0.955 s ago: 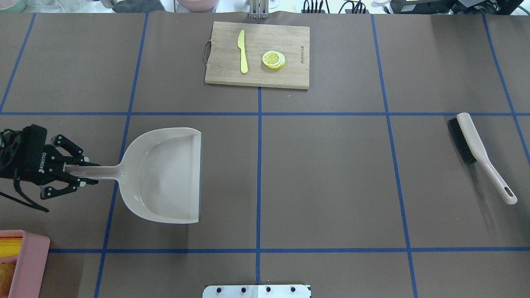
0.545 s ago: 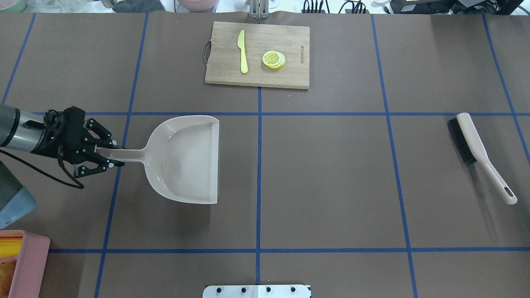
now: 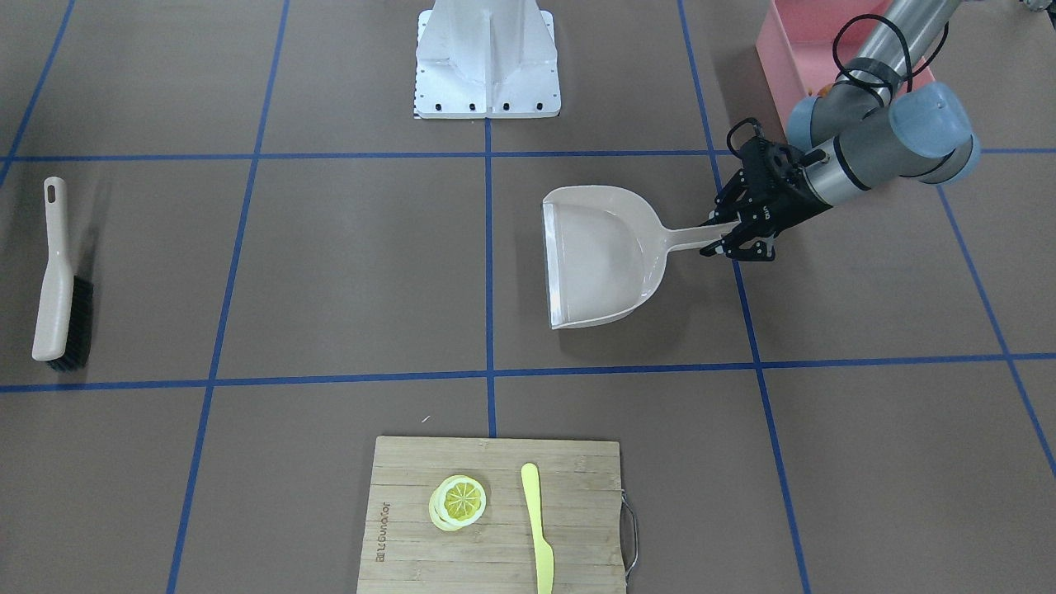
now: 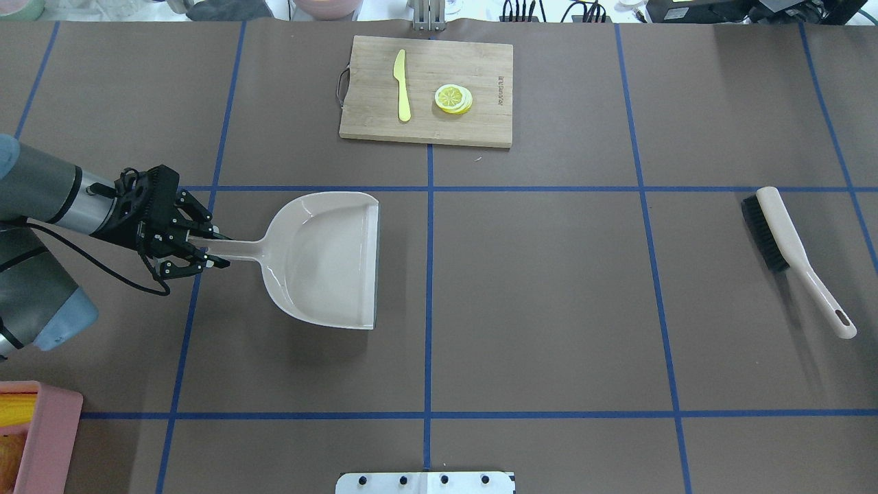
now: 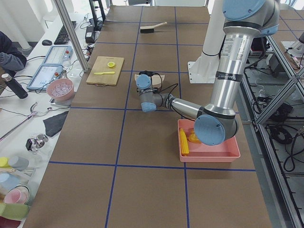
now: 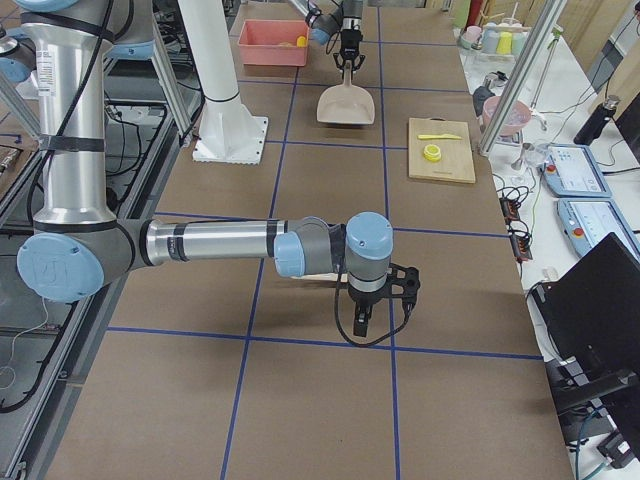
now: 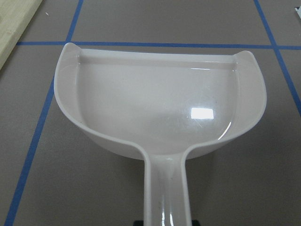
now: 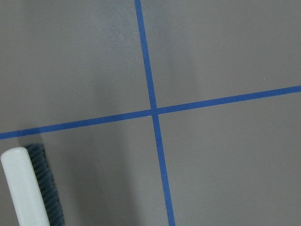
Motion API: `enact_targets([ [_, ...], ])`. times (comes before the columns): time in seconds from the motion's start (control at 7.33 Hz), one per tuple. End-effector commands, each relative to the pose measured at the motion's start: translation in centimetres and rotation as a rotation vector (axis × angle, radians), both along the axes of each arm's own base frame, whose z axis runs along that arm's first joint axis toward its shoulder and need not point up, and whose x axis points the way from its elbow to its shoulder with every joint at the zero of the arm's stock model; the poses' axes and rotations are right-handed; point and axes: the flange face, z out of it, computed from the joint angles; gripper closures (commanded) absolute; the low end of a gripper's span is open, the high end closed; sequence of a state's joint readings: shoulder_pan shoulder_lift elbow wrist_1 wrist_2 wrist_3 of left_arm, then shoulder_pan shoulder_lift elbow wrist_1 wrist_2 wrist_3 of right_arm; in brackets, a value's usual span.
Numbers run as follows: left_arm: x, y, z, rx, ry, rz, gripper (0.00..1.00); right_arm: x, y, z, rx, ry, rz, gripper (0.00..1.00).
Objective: Sweep and dump trash into bin
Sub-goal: 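Lower the white dustpan flat onto the table with the left gripper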
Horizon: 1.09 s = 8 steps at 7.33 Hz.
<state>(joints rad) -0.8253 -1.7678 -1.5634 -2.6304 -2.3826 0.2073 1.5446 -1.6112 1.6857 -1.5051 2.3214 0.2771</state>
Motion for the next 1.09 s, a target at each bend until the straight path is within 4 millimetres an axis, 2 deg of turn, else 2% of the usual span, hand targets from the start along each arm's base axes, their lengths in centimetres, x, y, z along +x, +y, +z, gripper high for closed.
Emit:
enact_targets([
  [0.0,0.15,-0.1,0.33,-0.004,-0.005,-0.005,1.0,0.01,-0.01,0.12,0.001,0.001,-0.003,0.0],
  [0.27,0.62,-0.38,0.56,-0.007,-0.011,-0.004,0.99,0.01,-0.02,0.05,0.002,0.001,-0.003,0.0],
  [0.41,0.65,-0.42,0.54,-0.006,-0.01,-0.004,0.88,0.01,0.05,0.12,0.002,0.001,-0.004,0.0],
  [0.55,0.75,-0.37,0.43,-0.004,-0.007,-0.002,0.86,0.01,0.05,0.12,0.001,0.001,-0.003,0.0],
  [0.95,0.97,-0.49,1.25,-0.017,-0.019,0.0,0.3,0.01,0.12,0.27,-0.005,0.001,-0.001,0.0],
])
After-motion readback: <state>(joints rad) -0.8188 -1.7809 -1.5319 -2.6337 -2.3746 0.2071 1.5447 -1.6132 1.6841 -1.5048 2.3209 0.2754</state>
